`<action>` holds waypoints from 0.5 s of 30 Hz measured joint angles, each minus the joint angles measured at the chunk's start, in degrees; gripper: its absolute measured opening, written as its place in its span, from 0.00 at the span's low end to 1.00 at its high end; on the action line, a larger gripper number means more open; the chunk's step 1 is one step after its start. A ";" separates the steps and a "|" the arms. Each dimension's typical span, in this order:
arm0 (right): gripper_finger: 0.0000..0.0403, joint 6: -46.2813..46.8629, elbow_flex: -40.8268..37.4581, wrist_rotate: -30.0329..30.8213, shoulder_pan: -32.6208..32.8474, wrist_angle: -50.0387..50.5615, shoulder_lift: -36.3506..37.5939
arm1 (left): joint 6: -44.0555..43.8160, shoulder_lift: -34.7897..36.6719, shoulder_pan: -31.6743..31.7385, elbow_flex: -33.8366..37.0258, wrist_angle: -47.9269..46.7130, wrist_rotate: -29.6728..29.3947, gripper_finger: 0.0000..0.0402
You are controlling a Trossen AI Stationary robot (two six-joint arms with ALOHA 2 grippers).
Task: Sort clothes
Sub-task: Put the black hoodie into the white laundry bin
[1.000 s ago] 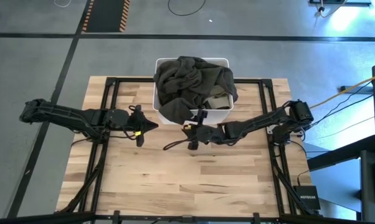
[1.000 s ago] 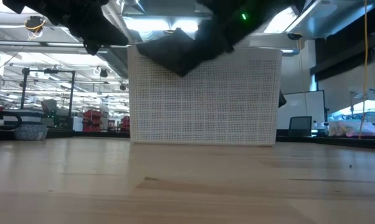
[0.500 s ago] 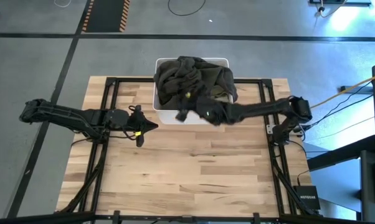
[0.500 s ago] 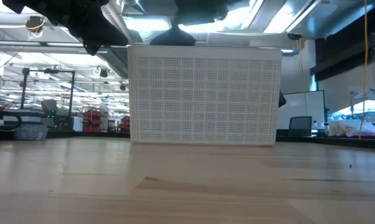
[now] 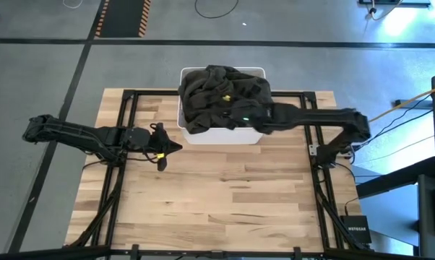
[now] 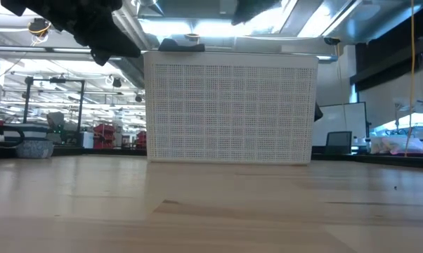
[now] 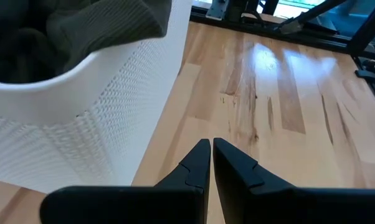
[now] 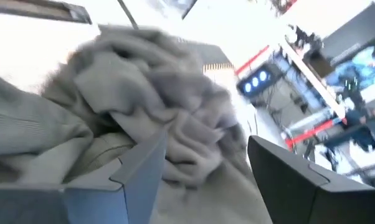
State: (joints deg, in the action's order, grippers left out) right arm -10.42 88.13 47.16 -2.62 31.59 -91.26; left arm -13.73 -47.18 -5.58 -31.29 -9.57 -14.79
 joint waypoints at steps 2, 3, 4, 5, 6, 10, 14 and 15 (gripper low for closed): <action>0.61 -0.27 0.62 0.13 1.20 3.03 3.20 | -0.60 0.00 0.00 0.00 -0.18 0.00 0.04; 0.61 0.21 0.60 0.07 1.46 5.76 4.83 | -0.98 0.00 0.00 0.00 -0.24 -0.01 0.04; 0.61 1.80 0.43 0.34 1.57 8.49 6.49 | -1.19 0.00 0.00 0.00 -0.24 -0.01 0.04; 0.61 4.08 0.13 0.39 1.41 11.80 8.26 | -1.26 0.00 0.00 0.00 -0.15 0.00 0.04; 0.61 6.32 -0.34 0.47 0.96 14.99 9.81 | -1.26 0.00 0.00 0.00 -0.28 0.00 0.04; 0.61 16.34 -4.26 0.91 -1.75 26.87 15.52 | -1.18 0.00 0.00 0.00 -0.18 0.00 0.04; 0.61 23.64 -12.65 1.86 -4.06 30.93 19.88 | -1.10 0.00 0.00 0.00 -0.09 0.00 0.04; 0.61 24.49 -15.34 2.09 -4.52 30.36 21.11 | -1.01 0.00 0.00 0.00 -0.10 0.00 0.04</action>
State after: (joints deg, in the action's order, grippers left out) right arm 14.08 72.79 49.25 -7.14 61.96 -70.15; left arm -14.74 -47.18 -5.58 -31.29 -9.67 -14.79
